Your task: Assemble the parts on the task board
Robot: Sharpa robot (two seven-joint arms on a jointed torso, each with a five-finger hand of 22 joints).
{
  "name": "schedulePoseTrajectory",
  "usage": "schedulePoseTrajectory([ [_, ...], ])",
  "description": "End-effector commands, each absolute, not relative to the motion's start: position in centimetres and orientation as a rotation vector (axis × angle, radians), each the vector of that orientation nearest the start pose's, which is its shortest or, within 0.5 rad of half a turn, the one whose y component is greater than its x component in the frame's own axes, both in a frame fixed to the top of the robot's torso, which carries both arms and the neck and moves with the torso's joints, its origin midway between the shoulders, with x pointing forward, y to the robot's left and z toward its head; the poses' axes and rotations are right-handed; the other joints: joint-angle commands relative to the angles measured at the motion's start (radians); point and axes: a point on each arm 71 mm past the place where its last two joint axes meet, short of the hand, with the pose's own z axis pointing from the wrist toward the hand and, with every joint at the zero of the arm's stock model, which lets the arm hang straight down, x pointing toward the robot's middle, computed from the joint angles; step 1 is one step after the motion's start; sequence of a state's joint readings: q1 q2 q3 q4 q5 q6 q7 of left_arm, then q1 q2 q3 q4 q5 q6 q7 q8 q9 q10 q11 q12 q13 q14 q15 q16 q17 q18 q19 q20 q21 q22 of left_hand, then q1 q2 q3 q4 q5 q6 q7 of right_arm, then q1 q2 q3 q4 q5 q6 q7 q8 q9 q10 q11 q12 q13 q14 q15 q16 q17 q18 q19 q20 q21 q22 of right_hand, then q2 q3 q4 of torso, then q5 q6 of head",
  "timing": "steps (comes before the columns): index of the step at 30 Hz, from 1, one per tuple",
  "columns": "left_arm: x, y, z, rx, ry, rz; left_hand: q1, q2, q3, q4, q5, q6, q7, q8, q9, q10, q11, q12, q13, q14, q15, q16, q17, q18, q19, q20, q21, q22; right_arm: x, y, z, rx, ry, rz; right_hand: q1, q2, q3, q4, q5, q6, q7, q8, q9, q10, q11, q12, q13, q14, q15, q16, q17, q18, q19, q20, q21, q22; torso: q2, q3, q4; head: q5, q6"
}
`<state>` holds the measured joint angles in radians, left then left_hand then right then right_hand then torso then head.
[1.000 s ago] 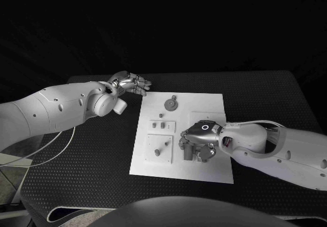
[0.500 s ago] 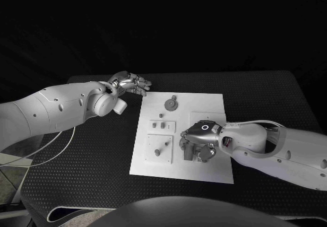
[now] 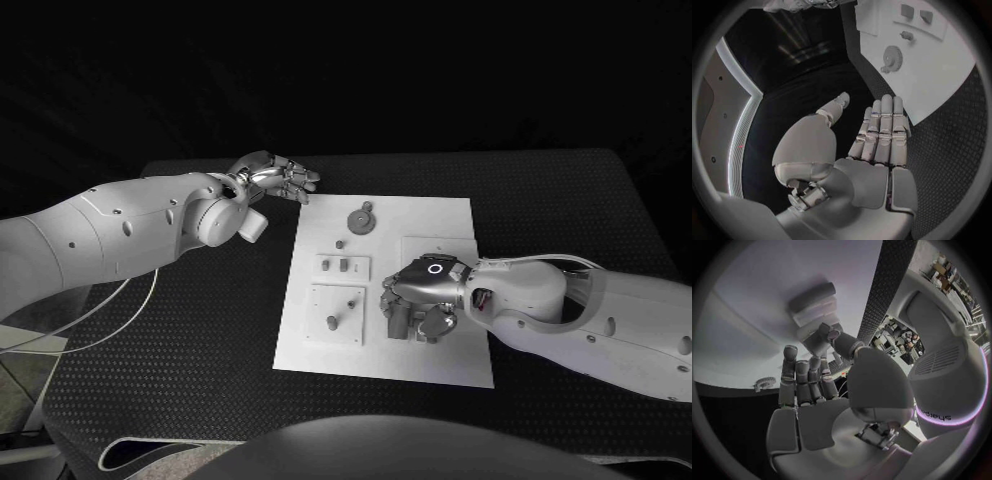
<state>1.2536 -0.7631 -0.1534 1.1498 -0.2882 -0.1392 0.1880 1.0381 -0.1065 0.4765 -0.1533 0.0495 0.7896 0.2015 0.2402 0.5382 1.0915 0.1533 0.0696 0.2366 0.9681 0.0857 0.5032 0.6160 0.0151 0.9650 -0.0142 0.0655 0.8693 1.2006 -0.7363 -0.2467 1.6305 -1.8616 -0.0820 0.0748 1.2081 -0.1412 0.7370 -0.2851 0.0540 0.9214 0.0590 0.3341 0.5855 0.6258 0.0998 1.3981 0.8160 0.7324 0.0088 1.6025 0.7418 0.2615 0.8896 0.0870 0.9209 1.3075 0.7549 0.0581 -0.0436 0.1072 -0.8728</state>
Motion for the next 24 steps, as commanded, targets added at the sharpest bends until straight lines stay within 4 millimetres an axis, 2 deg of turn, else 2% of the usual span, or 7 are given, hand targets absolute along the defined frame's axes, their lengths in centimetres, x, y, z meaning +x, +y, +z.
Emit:
schedulePoseTrajectory([
  [1, 54.04, 27.73, -21.92, -0.903, 1.728, -1.152, -0.013, -0.001, 0.000, 0.008, 0.003, -0.009, 0.010, -0.003, -0.001, -0.005, 0.000, -0.001, -0.002, 0.005, 0.000, -0.005, 0.002, 0.006, -0.004, 0.001, 0.005, -0.001, 39.94, -10.84, -25.61, -0.972, 1.755, 0.787, -0.011, 0.013, 0.002, 0.005, -0.001, 0.066, 0.037, 0.001, 0.001, 0.006, -0.001, 0.005, -0.002, 0.008, 0.003, 0.005, -0.002, 0.000, 0.010, 0.000, 0.005, 0.014, 0.000, -0.0002, 0.0001, 0.000, 0.000],
  [5, 54.03, 27.72, -21.94, -0.903, 1.729, -1.153, -0.013, -0.001, 0.000, 0.008, 0.003, -0.009, 0.010, -0.003, -0.001, -0.006, 0.000, -0.001, -0.002, 0.005, 0.000, -0.005, 0.002, 0.006, -0.004, 0.001, 0.005, -0.001, 39.97, -10.94, -25.57, -0.963, 1.753, 0.792, -0.014, 0.017, 0.004, 0.006, -0.001, 0.070, 0.037, 0.001, 0.001, 0.006, -0.001, 0.006, -0.003, 0.008, 0.002, 0.006, -0.002, 0.000, 0.011, -0.001, 0.005, 0.013, 0.000, -0.0003, -0.0001, 0.000, 0.000],
  [7, 54.02, 27.73, -21.97, -0.904, 1.729, -1.153, -0.013, -0.001, 0.000, 0.008, 0.003, -0.009, 0.010, -0.003, -0.001, -0.006, 0.000, -0.001, -0.002, 0.005, 0.000, -0.005, 0.002, 0.006, -0.004, 0.001, 0.005, -0.001, 39.97, -11.05, -25.53, -0.950, 1.757, 0.800, -0.016, 0.018, 0.004, 0.007, -0.001, 0.071, 0.037, 0.001, 0.000, 0.006, -0.001, 0.006, -0.003, 0.008, 0.002, 0.006, -0.003, 0.000, 0.011, -0.001, 0.005, 0.013, 0.000, -0.0002, 0.0002, -0.004, 0.000],
  [11, 54.01, 27.77, -22.03, -0.905, 1.729, -1.151, -0.013, -0.001, 0.000, 0.009, 0.003, -0.009, 0.010, -0.003, -0.001, -0.006, 0.000, -0.001, -0.002, 0.005, 0.000, -0.005, 0.002, 0.006, -0.004, 0.001, 0.005, -0.001, 39.95, -11.11, -25.46, -0.945, 1.753, 0.801, -0.021, 0.022, 0.005, 0.010, -0.001, 0.071, 0.039, -0.002, -0.001, 0.007, -0.001, 0.007, -0.005, 0.009, 0.002, 0.007, -0.004, 0.000, 0.013, -0.001, 0.006, 0.013, 0.000, 0.0001, 0.0010, 0.003, 0.000],
  [14, 54.01, 27.79, -22.04, -0.905, 1.729, -1.151, -0.014, -0.001, 0.000, 0.009, 0.003, -0.010, 0.010, -0.003, -0.001, -0.006, 0.000, -0.001, -0.002, 0.005, 0.000, -0.006, 0.002, 0.006, -0.004, 0.001, 0.005, -0.001, 39.92, -11.10, -25.43, -0.945, 1.752, 0.803, -0.022, 0.021, 0.006, 0.009, -0.001, 0.073, 0.039, -0.002, -0.001, 0.007, -0.002, 0.007, -0.005, 0.009, 0.001, 0.008, -0.004, 0.000, 0.013, -0.002, 0.006, 0.013, 0.000, -0.0012, 0.0004, 0.001, 0.000],
  [24, 53.99, 27.77, -22.04, -0.906, 1.730, -1.151, -0.014, -0.001, -0.001, 0.010, 0.003, -0.010, 0.011, -0.002, -0.001, -0.007, 0.001, -0.001, -0.002, 0.005, 0.000, -0.006, 0.003, 0.006, -0.004, 0.001, 0.005, -0.002, 39.98, -11.25, -25.01, -0.946, 1.748, 0.799, -0.019, 0.018, 0.008, 0.003, -0.001, 0.078, 0.038, -0.002, -0.002, 0.006, -0.002, 0.009, -0.007, 0.009, 0.001, 0.009, -0.004, 0.000, 0.014, -0.004, 0.007, 0.014, 0.000, -0.0005, -0.0004, 0.002, 0.000],
])
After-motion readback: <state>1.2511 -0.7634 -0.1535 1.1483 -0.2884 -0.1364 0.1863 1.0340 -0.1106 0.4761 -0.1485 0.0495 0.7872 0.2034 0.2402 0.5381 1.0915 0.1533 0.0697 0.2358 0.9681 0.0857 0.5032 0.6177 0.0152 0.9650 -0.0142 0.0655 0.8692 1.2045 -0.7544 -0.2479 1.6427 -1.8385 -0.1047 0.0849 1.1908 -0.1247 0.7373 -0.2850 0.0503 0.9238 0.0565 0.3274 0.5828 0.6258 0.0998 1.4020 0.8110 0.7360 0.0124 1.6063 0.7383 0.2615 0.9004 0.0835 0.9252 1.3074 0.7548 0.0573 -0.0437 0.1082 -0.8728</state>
